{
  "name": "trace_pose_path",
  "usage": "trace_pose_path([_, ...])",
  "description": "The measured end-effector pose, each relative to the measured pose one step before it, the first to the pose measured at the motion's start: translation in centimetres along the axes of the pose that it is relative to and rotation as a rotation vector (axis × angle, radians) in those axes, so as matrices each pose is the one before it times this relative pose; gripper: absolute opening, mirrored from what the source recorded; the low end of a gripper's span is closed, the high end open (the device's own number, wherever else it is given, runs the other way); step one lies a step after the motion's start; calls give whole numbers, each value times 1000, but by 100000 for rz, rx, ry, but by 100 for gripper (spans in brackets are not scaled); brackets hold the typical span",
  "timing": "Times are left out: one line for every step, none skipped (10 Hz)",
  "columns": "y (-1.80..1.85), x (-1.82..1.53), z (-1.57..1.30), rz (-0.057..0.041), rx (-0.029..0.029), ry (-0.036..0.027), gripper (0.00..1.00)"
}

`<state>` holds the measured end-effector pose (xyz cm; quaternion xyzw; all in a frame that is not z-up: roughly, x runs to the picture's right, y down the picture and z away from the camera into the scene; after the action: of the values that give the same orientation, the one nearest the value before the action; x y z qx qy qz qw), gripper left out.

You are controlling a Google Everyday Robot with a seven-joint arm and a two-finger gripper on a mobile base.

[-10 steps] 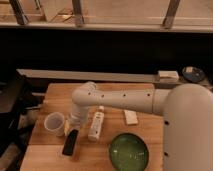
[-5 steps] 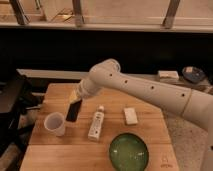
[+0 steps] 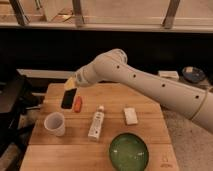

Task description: Place the eraser in the ceramic cup

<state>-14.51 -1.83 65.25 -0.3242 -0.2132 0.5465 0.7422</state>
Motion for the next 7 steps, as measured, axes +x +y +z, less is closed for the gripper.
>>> trace_pose_path([53, 40, 74, -131, -61, 77, 0])
trace_pose_path([-286, -57, 271, -625, 590, -554, 0])
trace_pose_path([-251, -132, 291, -804, 842, -378, 0])
trace_pose_path([-73, -96, 374, -572, 309, -211, 0])
trace_pose_path([138, -246, 553, -615, -227, -592, 0])
trace_pose_path([524, -129, 840, -305, -1476, -601, 0])
trace_pose_path([548, -32, 649, -39, -1547, -372, 0])
